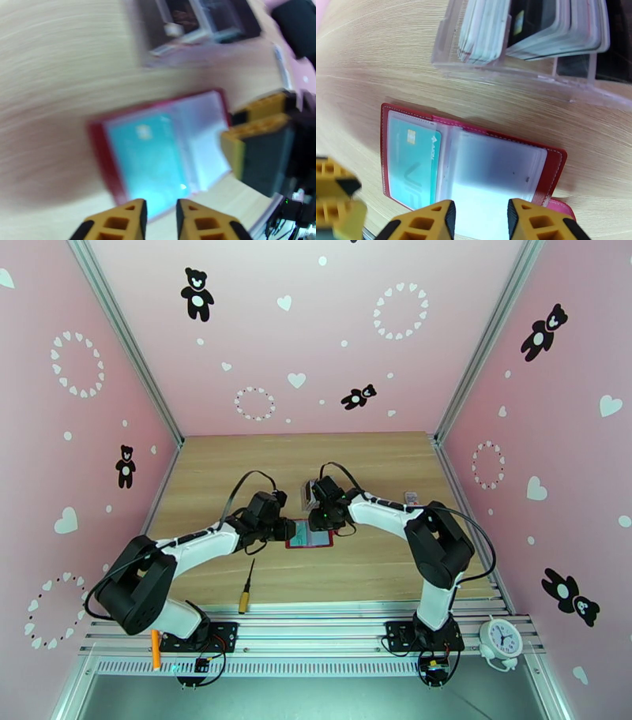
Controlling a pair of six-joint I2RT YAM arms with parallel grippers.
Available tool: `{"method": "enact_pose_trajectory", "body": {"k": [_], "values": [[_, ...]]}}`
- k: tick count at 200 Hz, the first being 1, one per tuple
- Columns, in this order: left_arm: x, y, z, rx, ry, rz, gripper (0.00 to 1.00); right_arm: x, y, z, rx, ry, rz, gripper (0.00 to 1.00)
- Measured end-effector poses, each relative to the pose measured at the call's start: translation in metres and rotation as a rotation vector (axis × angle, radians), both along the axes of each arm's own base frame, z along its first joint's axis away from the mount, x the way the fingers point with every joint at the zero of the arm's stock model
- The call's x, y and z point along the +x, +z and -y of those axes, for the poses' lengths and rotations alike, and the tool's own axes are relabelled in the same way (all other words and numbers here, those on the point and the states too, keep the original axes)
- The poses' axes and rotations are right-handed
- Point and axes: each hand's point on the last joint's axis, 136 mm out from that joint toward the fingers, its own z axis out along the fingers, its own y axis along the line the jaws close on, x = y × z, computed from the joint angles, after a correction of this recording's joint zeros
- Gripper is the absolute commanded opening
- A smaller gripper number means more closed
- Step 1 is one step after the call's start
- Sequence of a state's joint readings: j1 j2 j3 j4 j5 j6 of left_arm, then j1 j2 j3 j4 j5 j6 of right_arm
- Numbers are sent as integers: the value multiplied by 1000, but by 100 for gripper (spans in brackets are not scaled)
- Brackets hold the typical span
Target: Put the credit cards into the card holder
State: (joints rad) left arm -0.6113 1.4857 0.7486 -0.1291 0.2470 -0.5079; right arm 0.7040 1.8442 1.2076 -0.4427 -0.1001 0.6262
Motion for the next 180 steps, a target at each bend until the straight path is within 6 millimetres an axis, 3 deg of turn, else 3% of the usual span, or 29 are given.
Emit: {"method": "enact_pose_trajectory", "body": {"k": [24, 84, 180], "values": [[-7, -3, 4, -4, 3, -19, 31, 2, 0, 2, -1, 0, 2, 41], [-30, -32, -6, 20, 43, -104, 31, 7, 0, 4, 10, -10, 6, 41], [-28, -44, -9, 35, 76, -111, 33, 4, -20, 2, 1, -1, -38, 41]]}}
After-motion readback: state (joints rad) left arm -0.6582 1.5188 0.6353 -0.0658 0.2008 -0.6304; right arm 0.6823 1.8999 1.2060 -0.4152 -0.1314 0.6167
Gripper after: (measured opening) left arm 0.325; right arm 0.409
